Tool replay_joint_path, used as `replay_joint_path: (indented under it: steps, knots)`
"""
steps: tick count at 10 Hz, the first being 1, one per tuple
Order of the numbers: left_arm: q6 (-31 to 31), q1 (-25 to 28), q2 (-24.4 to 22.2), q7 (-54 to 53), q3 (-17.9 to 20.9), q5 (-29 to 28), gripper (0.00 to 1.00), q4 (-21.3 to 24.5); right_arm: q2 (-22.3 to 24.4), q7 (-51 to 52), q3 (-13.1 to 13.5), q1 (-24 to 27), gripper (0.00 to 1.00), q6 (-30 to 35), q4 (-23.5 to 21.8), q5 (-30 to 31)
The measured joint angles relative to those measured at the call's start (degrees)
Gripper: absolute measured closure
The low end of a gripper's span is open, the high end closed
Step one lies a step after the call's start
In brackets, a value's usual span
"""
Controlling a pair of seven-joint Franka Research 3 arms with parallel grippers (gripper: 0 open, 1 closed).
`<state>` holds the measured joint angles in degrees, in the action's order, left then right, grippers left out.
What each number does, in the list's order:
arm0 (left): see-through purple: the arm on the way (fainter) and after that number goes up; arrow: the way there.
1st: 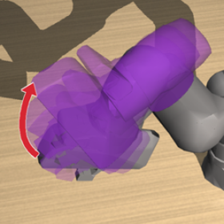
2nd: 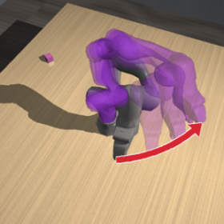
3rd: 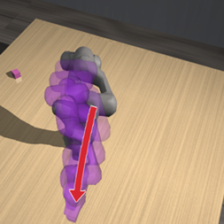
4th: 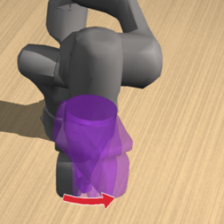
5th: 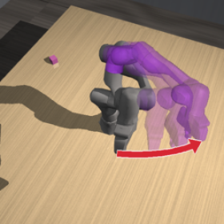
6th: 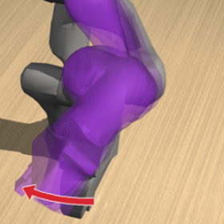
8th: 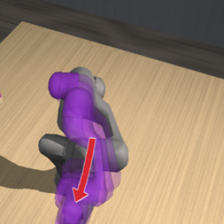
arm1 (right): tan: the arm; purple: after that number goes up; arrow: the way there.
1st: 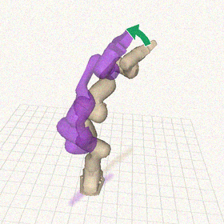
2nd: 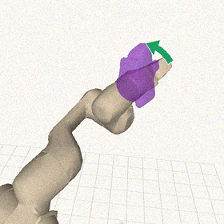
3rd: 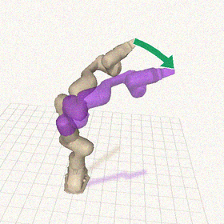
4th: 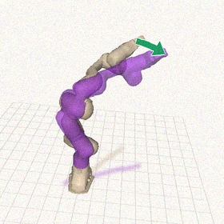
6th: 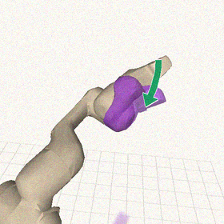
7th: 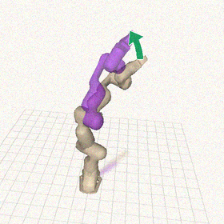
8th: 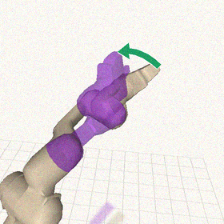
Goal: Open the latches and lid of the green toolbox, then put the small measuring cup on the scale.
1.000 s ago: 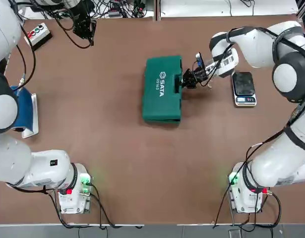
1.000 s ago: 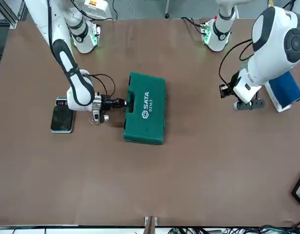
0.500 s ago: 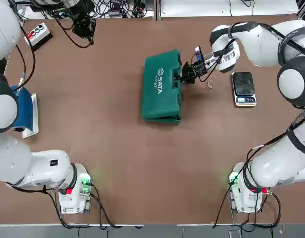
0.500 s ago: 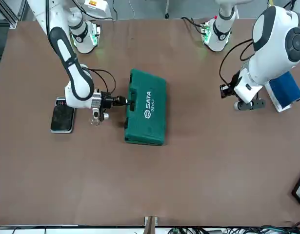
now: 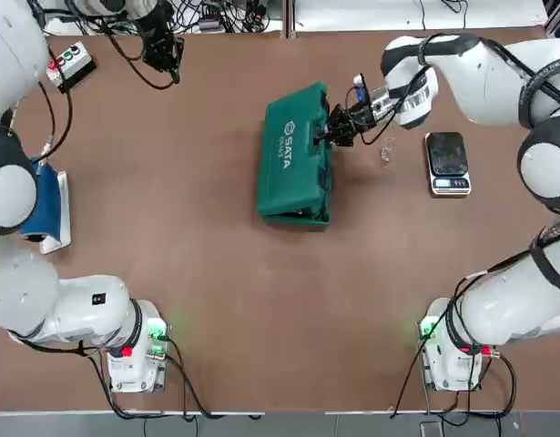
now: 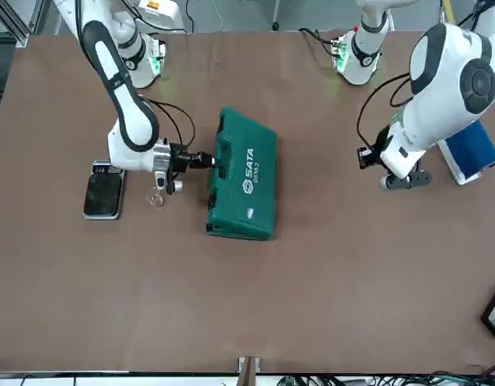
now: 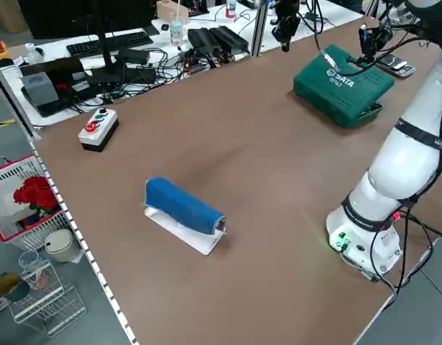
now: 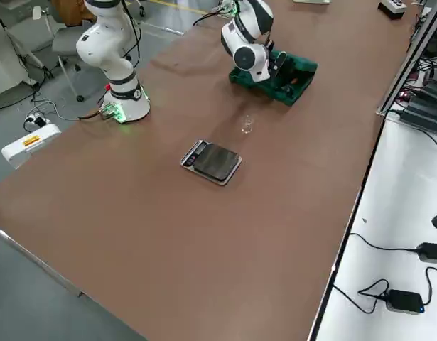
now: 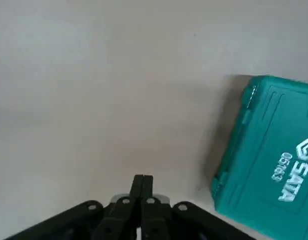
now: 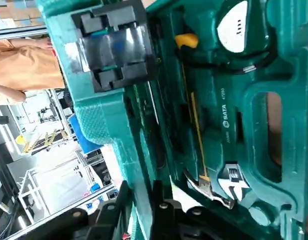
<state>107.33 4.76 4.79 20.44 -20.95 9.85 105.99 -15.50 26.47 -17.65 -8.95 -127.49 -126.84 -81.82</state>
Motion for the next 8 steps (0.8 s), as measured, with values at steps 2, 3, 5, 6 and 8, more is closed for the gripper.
replay_joint_path:
  steps: [2,3,5,6,8]
  knots:
    - [4.1,-2.5,3.3,3.8,-0.7,0.0,0.99,0.1,1.2,-3.8,-2.4,-0.1,0.79,-2.7,0.5,0.0]
    - [4.5,-2.8,4.1,4.2,-0.8,0.0,0.99,0.0,1.5,-5.5,-3.4,-0.1,0.78,-3.6,0.8,0.0]
    - [4.6,-2.4,4.4,4.2,-0.6,0.0,0.99,-0.1,1.7,-7.8,-4.1,-0.1,0.77,-3.8,1.6,0.0]
    - [4.7,-2.3,4.4,4.2,-0.6,0.0,0.99,-0.1,1.7,-8.9,-4.3,-0.1,0.77,-3.9,1.8,0.0]
    - [5.7,-2.3,4.5,4.2,-0.7,0.0,0.99,-0.1,1.8,-10.7,-5.0,-0.1,0.74,-4.6,2.4,-0.1]
